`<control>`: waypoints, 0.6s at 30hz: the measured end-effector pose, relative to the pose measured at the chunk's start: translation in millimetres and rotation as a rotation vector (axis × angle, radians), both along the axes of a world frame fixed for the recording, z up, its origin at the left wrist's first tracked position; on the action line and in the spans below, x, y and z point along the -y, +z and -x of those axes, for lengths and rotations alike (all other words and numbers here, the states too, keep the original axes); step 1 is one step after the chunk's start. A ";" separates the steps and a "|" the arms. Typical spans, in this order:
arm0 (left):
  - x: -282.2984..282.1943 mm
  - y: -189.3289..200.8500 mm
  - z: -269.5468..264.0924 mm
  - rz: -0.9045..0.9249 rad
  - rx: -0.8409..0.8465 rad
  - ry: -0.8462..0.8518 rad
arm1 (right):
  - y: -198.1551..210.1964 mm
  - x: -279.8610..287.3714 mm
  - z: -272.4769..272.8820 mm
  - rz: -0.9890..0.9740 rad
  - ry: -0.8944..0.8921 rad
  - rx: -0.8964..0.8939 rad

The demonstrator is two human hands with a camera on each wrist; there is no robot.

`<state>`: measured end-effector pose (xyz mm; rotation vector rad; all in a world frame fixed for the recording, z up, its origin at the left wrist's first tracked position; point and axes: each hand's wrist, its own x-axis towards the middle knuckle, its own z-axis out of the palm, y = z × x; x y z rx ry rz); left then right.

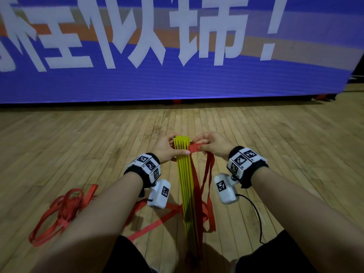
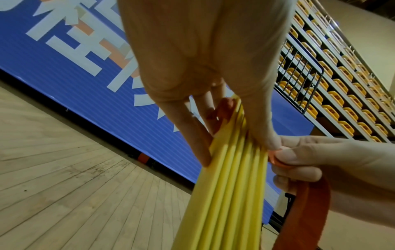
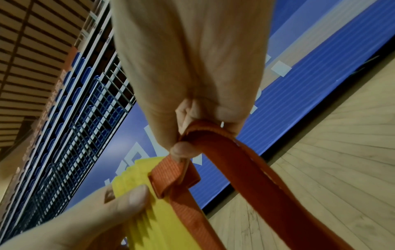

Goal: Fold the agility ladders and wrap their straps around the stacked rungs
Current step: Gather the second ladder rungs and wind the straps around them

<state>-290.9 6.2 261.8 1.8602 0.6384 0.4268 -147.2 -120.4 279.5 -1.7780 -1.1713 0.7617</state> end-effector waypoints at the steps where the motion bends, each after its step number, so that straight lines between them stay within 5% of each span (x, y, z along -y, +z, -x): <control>1: 0.4 -0.2 -0.7 -0.019 0.003 0.012 | 0.8 0.6 -0.7 0.012 0.008 -0.013; 7: 1.4 -1.8 -2.7 -0.057 0.015 0.001 | 3.2 -2.6 3.4 0.050 -0.035 -0.044; 18: 0.0 3.4 5.2 0.204 -0.046 -0.182 | 5.9 4.3 -2.8 0.013 -0.072 -0.104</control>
